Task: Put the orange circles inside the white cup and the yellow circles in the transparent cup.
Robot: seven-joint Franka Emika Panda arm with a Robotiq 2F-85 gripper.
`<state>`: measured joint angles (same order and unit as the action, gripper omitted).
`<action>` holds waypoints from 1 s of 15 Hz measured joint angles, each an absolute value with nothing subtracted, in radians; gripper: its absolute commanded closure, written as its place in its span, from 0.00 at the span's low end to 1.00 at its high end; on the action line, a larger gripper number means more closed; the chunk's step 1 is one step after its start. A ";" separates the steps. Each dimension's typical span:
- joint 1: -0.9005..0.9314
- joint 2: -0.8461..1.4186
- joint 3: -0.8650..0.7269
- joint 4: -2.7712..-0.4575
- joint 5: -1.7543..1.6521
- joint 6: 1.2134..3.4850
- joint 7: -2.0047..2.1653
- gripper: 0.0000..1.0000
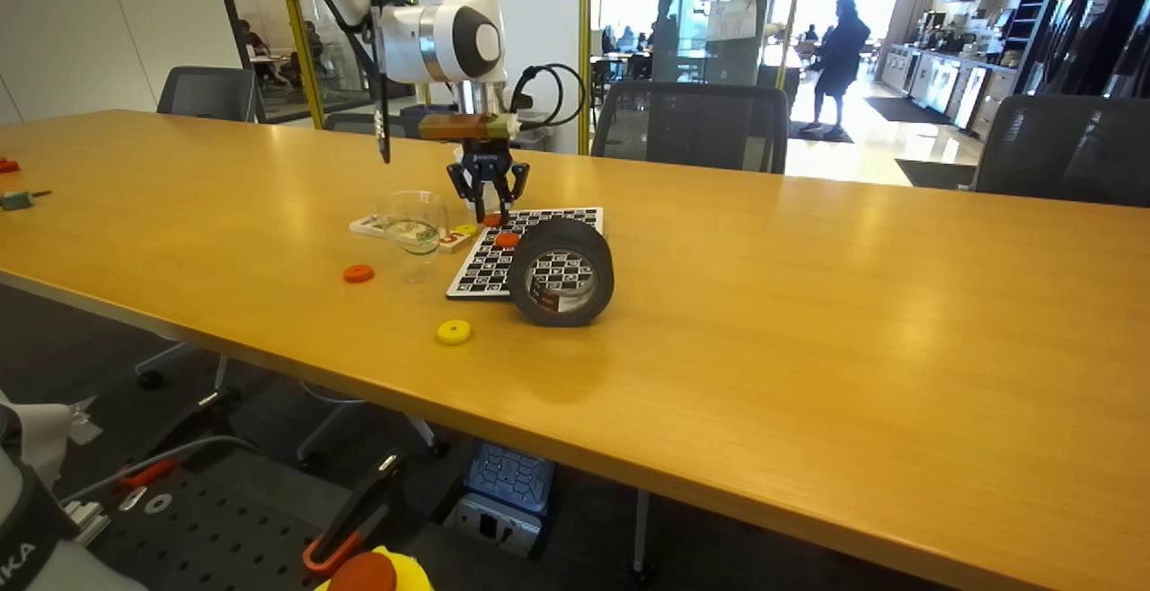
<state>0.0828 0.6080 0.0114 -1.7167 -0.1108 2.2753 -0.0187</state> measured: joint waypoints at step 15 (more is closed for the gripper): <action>0.186 0.442 0.035 -1.630 -0.180 2.147 0.137 0.77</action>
<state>0.1858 0.4424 0.0347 -1.6297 -0.1802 2.1471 0.1372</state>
